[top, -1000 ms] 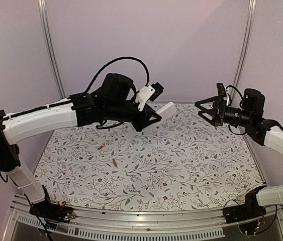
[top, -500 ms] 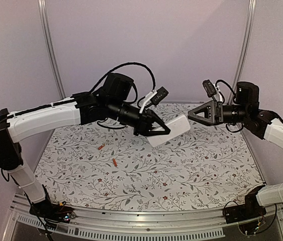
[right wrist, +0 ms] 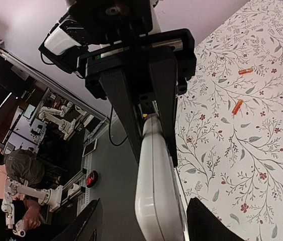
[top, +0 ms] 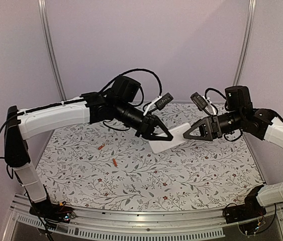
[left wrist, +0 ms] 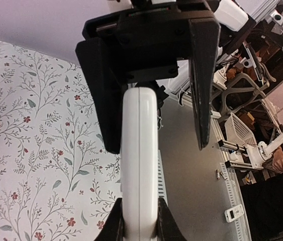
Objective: Load the batteries into the remote control
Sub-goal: Pass from the left arm to the right
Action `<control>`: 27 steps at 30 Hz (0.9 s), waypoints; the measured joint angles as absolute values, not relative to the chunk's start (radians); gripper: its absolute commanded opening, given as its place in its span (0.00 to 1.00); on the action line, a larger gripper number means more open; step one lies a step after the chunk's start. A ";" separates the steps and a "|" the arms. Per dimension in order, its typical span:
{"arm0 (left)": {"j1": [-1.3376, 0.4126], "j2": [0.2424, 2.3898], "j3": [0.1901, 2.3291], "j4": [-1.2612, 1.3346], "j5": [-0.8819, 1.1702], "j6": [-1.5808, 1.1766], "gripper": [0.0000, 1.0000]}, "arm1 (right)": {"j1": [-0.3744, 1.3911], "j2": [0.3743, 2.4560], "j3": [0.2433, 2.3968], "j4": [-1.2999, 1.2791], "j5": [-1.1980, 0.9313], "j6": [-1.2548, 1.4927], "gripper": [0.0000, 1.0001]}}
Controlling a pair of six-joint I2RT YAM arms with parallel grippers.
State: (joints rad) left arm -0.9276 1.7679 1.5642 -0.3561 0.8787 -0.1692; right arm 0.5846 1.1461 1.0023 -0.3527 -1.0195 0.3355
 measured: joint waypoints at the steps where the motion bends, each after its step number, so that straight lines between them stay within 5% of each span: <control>1: -0.927 1.774 1.569 -0.361 0.885 -0.169 0.00 | 0.596 1.146 1.010 -0.375 -1.018 0.321 0.50; 16: -0.926 1.857 1.660 -0.474 1.001 -0.148 0.00 | 0.639 1.208 1.056 -0.516 -1.010 0.217 0.30; 21: -0.926 1.861 1.676 -0.506 1.019 -0.139 0.00 | 0.648 1.216 1.060 -0.516 -1.023 0.216 0.14; 24: -0.926 1.862 1.682 -0.531 1.029 -0.165 0.10 | 0.652 1.219 1.060 -0.509 -1.021 0.194 0.00; 27: -0.923 1.863 1.685 -0.538 1.035 -0.173 0.31 | 0.655 1.219 1.060 -0.508 -1.016 0.187 0.00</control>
State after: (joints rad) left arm -0.9234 1.8633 1.6848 -0.5381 1.0348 -0.1730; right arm 0.6548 1.2186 1.0599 -0.5079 -1.0164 0.1867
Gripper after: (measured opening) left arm 0.163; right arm 0.138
